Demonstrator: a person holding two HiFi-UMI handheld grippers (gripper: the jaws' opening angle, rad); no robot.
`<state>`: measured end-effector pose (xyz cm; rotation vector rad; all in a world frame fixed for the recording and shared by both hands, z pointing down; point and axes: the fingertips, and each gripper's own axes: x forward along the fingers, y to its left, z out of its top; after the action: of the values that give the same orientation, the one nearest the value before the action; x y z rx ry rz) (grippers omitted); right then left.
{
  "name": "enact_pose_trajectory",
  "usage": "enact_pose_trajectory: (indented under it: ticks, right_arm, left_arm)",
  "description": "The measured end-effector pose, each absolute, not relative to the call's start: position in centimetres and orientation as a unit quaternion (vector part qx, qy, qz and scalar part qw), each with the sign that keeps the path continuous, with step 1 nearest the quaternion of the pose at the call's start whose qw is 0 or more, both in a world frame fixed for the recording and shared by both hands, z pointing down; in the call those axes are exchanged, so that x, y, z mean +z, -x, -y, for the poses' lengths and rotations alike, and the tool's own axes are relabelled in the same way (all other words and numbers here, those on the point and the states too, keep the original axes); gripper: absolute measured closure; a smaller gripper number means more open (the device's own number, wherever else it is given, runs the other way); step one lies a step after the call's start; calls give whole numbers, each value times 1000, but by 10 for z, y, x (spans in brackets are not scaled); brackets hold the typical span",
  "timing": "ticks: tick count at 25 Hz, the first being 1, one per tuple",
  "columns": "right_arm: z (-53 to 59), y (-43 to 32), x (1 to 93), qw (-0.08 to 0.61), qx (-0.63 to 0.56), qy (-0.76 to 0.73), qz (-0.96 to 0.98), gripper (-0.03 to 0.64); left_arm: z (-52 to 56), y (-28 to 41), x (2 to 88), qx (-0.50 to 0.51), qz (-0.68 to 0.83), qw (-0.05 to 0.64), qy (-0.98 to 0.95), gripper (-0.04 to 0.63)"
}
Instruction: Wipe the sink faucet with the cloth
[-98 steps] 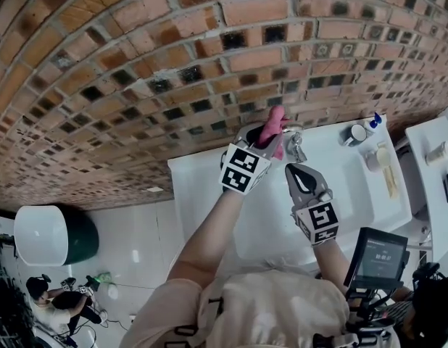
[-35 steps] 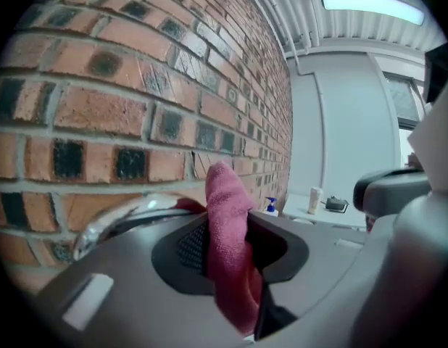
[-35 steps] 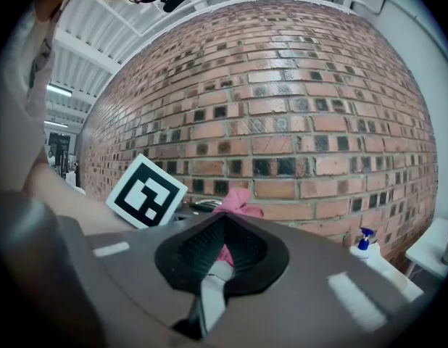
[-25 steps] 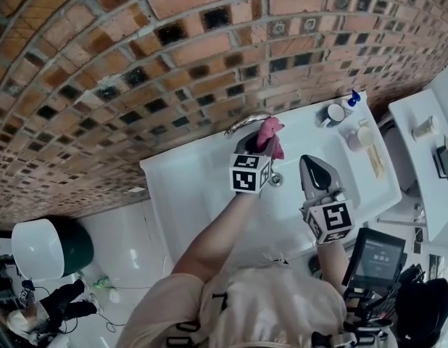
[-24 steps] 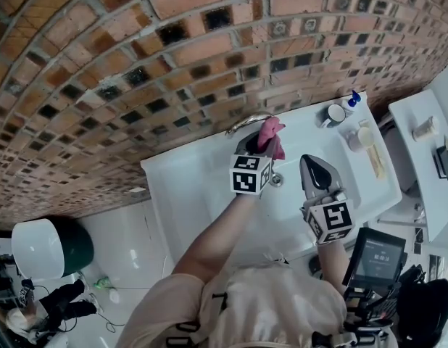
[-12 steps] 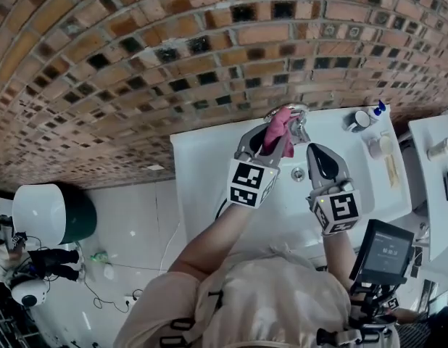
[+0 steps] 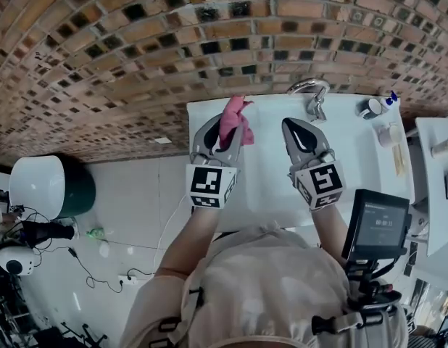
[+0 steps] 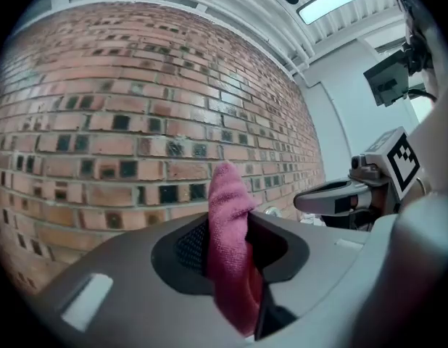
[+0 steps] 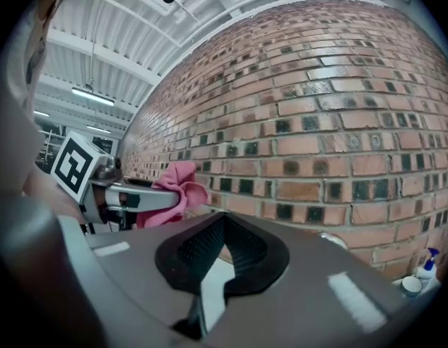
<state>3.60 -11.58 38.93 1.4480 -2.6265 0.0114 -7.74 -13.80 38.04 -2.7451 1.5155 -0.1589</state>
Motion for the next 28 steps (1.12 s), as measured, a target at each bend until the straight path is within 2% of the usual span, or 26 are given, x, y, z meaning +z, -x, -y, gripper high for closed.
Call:
enact_pose_trajectory:
  ticks: [5, 13, 18, 28]
  right_arm:
    - [113, -6, 389, 79, 4, -460, 884, 624]
    - [97, 39, 420, 119, 20, -436, 892, 624]
    - [90, 44, 443, 142, 35, -432, 890, 624]
    - [88, 44, 462, 168, 45, -435, 884, 624]
  left_arm:
    - [121, 138, 419, -85, -524, -20, 847, 479]
    - [81, 200, 579, -198, -526, -150, 814, 477]
    - [78, 192, 636, -236, -501, -185, 812, 477]
    - [75, 162, 695, -332, -439, -175, 816, 463]
